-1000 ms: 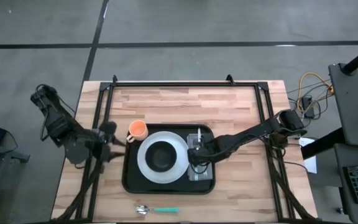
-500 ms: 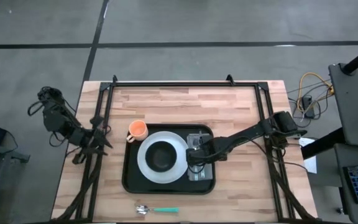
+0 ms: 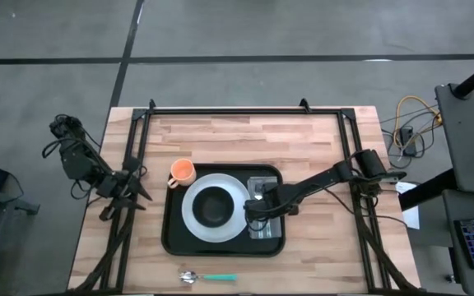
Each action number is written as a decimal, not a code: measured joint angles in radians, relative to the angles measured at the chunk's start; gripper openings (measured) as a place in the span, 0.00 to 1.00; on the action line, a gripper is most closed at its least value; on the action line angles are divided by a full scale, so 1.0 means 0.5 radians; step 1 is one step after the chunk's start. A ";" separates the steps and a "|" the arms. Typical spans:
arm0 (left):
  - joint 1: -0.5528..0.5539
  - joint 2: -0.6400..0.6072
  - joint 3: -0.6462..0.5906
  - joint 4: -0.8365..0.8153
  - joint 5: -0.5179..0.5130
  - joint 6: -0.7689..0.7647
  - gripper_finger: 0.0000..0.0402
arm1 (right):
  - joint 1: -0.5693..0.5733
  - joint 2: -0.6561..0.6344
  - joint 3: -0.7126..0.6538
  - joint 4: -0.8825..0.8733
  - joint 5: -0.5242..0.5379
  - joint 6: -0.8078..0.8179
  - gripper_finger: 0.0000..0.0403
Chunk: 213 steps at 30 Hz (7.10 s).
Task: Set up tray
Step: Put the green table knife to the right of the green fork on the gray table napkin on the black serving tray, then put the green spoon to the right of the green table knife on the gray table napkin on the black serving tray
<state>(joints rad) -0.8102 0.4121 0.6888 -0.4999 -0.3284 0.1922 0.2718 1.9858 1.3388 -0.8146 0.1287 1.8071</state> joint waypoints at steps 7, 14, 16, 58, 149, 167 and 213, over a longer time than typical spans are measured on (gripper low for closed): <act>0.000 0.028 0.000 -0.001 0.039 -0.033 0.30 | 0.001 0.003 0.000 0.006 -0.020 -0.006 0.08; -0.001 0.053 0.000 -0.002 0.101 -0.054 0.30 | 0.001 0.003 0.001 -0.006 -0.016 -0.007 0.21; -0.001 0.055 0.000 -0.004 0.101 -0.054 0.30 | 0.001 0.003 0.019 -0.008 -0.016 -0.034 0.24; -0.071 2.382 0.978 -0.106 -0.641 -1.901 0.30 | 0.765 -0.226 0.478 -0.465 0.673 -1.924 0.50; -0.094 3.359 1.440 0.118 -0.196 -2.197 0.14 | 0.984 -0.229 0.389 -0.562 0.616 -2.110 0.72; -0.014 3.392 2.773 -1.672 -0.216 -1.399 0.08 | 1.096 -0.557 0.248 -0.155 1.007 -2.064 0.67; 0.381 3.391 2.942 -2.046 -1.088 0.701 0.08 | 0.202 -0.547 -0.617 2.340 0.226 -2.262 0.54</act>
<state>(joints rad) -0.6197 2.1075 2.1597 -1.5231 -0.8722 0.5429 0.3729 1.7123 1.0305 0.3555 0.2418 0.6762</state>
